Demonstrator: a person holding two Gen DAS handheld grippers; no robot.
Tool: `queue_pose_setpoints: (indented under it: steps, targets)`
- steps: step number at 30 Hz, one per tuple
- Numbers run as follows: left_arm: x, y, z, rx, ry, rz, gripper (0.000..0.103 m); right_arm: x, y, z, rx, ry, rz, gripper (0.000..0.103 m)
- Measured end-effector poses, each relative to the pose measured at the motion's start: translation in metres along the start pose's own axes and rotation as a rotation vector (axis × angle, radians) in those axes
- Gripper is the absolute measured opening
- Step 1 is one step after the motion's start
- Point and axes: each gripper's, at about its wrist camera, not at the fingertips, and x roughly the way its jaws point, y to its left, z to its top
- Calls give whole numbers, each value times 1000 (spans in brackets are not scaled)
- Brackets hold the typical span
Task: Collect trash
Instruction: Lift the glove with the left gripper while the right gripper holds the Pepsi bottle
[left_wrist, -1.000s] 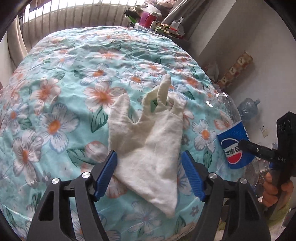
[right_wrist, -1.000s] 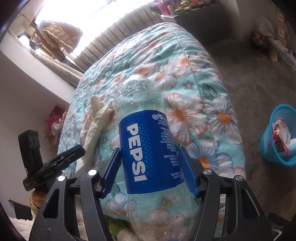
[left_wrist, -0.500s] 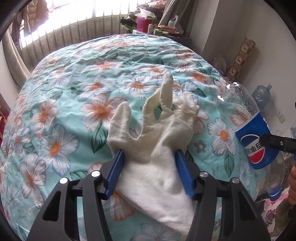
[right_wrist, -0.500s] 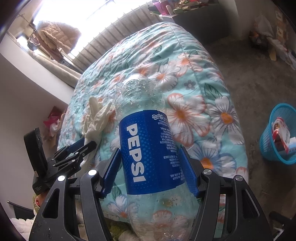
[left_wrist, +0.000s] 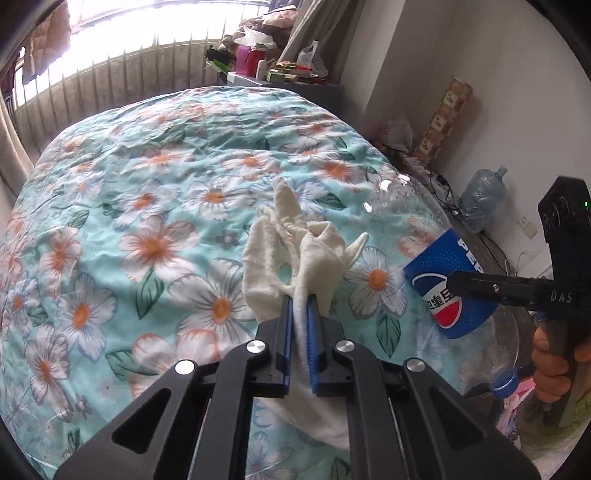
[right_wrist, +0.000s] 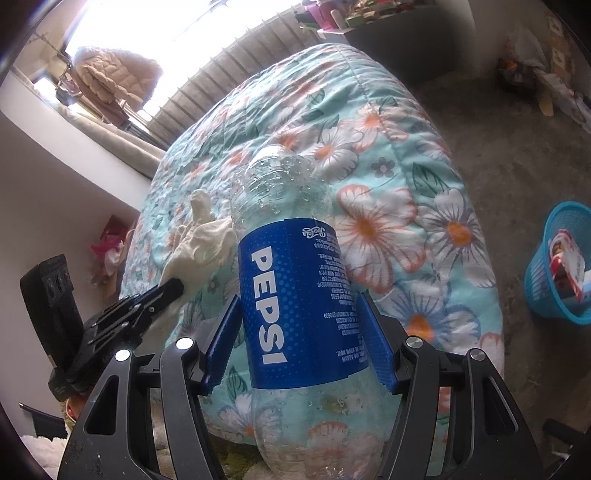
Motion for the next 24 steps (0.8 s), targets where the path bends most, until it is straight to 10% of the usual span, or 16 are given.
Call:
queue_pose_setpoints:
  steps: [24]
  targets:
    - [18,-5,-6,33,40,92,7,7,7,2,-11,-29,-47,60]
